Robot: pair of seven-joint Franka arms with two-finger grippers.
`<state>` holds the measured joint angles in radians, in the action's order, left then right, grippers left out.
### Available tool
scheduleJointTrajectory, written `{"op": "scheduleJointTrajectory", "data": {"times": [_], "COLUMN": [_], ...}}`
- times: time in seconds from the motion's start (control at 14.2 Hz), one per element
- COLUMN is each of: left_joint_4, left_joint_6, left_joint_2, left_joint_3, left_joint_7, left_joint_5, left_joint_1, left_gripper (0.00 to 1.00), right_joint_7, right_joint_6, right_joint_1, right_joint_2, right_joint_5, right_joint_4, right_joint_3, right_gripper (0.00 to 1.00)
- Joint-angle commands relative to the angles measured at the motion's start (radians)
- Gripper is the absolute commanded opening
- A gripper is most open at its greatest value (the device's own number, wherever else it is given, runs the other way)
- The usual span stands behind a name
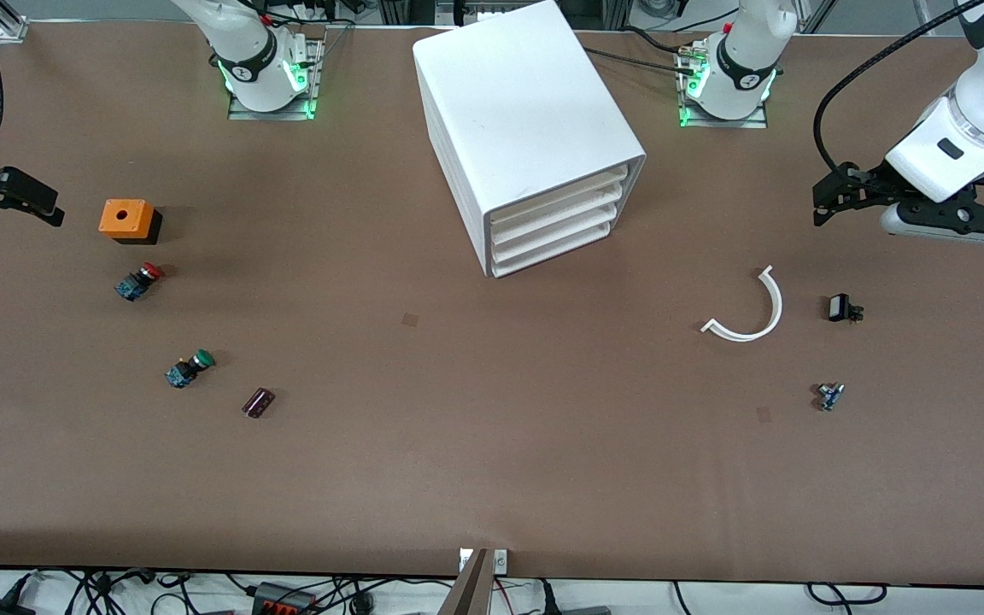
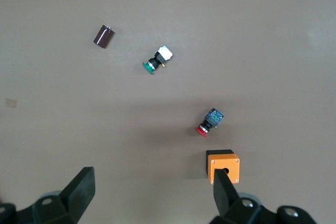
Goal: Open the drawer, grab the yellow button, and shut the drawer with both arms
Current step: 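Move the left gripper to the drawer handle while the right gripper advances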
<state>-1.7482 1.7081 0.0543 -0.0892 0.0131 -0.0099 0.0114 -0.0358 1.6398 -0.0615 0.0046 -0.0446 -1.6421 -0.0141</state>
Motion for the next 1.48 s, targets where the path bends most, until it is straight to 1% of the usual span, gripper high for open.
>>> {"op": "scheduleJointTrajectory", "data": {"times": [0.0,0.42,0.56,0.63,0.7,0.84,0.98,1.05,1.12,1.33,1.4], "left_joint_4": [0.032,0.032,0.032,0.032,0.033,0.033,0.033,0.032,0.032,0.032,0.032], "left_joint_6": [-0.024,-0.024,-0.025,-0.05,-0.101,-0.168,-0.26,-0.289,-0.313,-0.329,-0.323], "left_joint_2": [-0.014,-0.014,-0.014,-0.017,-0.025,-0.039,-0.056,-0.06,-0.086,-0.168,-0.195], "left_joint_3": [-0.003,-0.003,-0.003,-0.003,-0.004,-0.01,-0.047,-0.059,-0.076,-0.081,-0.081], "left_joint_7": [0.019,0.008,0.01,0.011,0.018,0.018,0.022,0.022,0.025,0.069,0.106], "left_joint_5": [0.005,0.004,-0.007,-0.015,-0.034,-0.086,-0.111,-0.129,-0.166,-0.329,-0.405], "left_joint_1": [-0.002,-0.002,-0.005,-0.002,0.001,0.005,0.005,0.005,0.005,0.002,-0.001], "left_gripper": [1.0,1.0,1.0,1.0,1.0,1.0,1.0,1.0,1.0,1.0,1.0], "right_joint_7": [-0.01,-0.009,0.0,0.005,0.007,0.01,0.01,0.008,0.007,0.007,0.008], "right_joint_6": [-0.002,0.0,0.011,0.015,0.017,0.021,0.044,0.055,0.067,0.075,0.077], "right_joint_1": [-0.003,0.0,0.026,0.044,0.07,0.129,0.163,0.17,0.187,0.281,0.296], "right_joint_2": [-0.026,-0.009,0.006,0.015,0.027,0.053,0.077,0.093,0.113,0.187,0.214], "right_joint_5": [-0.017,0.0,0.014,0.018,0.019,0.023,0.072,0.115,0.141,0.138,0.143], "right_joint_4": [-0.025,-0.024,-0.021,-0.019,-0.019,-0.016,-0.01,-0.002,0.016,0.105,0.138], "right_joint_3": [0.008,0.011,0.011,0.011,0.011,0.011,0.011,0.011,0.011,0.011,0.011], "right_gripper": [1.0,1.0,1.0,1.0,1.0,1.0,1.0,1.0,1.0,1.0,1.0]}}
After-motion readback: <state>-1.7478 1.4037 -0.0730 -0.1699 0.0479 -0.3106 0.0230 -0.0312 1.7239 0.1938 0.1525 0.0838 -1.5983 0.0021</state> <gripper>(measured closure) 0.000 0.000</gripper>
